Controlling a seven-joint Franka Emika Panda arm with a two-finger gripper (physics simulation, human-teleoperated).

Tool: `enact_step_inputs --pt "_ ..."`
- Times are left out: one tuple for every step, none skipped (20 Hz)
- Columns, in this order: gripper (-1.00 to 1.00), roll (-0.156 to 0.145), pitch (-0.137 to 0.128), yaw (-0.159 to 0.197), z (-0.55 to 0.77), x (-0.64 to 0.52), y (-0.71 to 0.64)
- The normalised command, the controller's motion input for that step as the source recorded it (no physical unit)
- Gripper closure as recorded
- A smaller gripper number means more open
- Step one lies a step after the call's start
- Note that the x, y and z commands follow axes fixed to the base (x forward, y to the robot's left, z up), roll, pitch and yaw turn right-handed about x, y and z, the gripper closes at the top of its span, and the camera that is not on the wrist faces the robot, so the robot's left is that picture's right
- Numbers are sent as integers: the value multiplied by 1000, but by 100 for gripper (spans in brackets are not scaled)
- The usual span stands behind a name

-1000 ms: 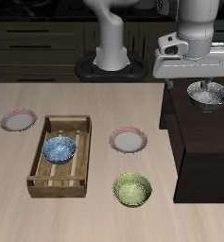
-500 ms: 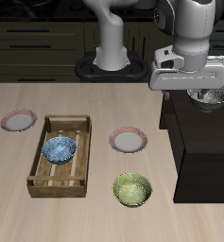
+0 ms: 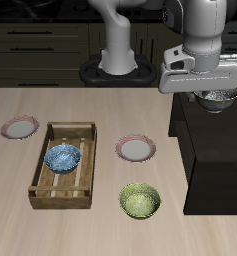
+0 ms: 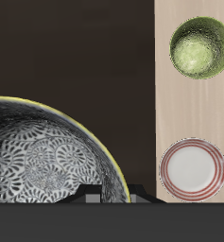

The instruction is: Place the black bowl onto the plate that is in the table center and place the green bowl onto the plate that is next to the blue bowl

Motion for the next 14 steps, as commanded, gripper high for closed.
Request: enact_step_inputs --pt "100 21 -1 -46 127 -69 -58" --pt "100 22 -39 13 211 -185 18" --pt "100 21 -60 -31 322 -286 -139" --pt "100 8 -16 -3 117 -101 -58" --pt "100 34 -77 60 200 -206 -61" --pt "100 -9 -12 -8 151 -140 -142" --pt "100 4 -11 -20 116 -89 -92" --pt "100 34 -81 22 328 -493 -318" --pt "100 -12 -15 -37 108 -195 -231" --pt "100 33 5 -46 82 -220 -83" --pt "100 -10 -46 40 125 -239 -198" --pt "100 -8 7 -19 61 -162 -224" --pt "100 16 -63 11 261 -481 -634" --pt "100 -44 -41 -3 156 -151 -291"
